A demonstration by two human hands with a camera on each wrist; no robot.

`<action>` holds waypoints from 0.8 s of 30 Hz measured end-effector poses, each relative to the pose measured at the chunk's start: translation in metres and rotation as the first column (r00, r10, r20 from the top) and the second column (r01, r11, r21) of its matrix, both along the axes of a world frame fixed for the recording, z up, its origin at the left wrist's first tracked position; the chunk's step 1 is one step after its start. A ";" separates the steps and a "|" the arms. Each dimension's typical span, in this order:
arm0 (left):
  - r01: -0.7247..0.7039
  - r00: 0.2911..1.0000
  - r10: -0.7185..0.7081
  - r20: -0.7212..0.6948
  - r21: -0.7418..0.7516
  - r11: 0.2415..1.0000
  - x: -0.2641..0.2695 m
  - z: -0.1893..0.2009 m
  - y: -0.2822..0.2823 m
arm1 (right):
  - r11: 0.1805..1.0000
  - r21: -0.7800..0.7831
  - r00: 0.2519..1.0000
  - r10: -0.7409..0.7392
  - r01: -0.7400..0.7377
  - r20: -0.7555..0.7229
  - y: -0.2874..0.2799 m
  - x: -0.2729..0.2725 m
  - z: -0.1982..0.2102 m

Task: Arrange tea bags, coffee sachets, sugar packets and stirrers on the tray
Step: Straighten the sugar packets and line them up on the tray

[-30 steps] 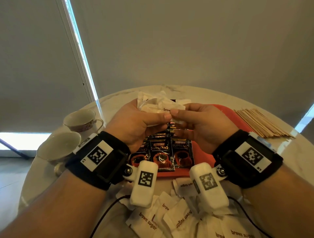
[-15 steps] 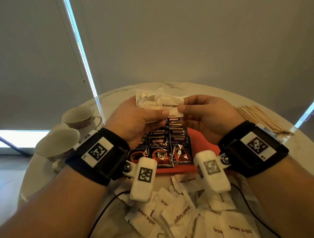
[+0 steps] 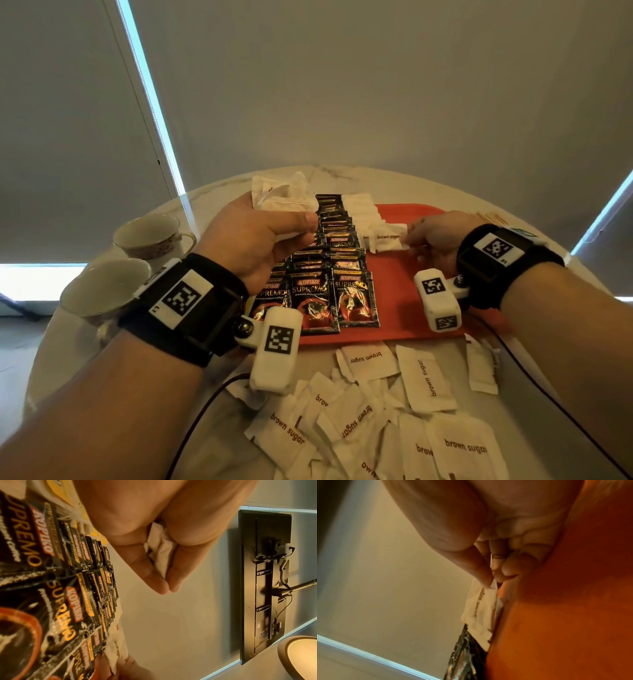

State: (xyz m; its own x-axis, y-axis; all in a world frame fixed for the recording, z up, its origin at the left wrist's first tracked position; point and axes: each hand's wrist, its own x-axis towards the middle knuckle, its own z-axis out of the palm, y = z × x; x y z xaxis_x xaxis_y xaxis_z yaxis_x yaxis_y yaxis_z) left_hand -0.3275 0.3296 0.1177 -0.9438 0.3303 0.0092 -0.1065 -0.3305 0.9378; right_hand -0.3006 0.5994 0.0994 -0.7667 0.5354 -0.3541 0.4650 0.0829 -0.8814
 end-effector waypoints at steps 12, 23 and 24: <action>-0.021 1.000 0.022 0.017 -0.026 0.999 -0.002 0.001 -0.001 | 0.997 -0.016 0.997 0.076 -0.076 0.025 -0.011 0.000 0.004; -0.018 0.993 0.014 0.120 0.032 0.999 0.005 0.004 0.001 | 0.974 -0.153 0.984 0.176 -0.169 0.030 -0.032 0.007 0.012; -0.010 0.988 0.000 0.153 0.064 0.998 0.006 0.006 0.001 | 0.972 -0.173 0.987 0.161 -0.159 -0.006 -0.033 0.007 0.012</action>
State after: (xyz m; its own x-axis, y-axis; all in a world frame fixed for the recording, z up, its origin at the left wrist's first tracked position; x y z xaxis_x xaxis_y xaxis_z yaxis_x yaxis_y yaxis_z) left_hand -0.3213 0.3301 0.1239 -0.9373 0.3292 -0.1144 -0.2453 -0.3901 0.8875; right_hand -0.2938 0.5669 0.1119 -0.8343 0.3366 -0.4366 0.4650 0.0043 -0.8853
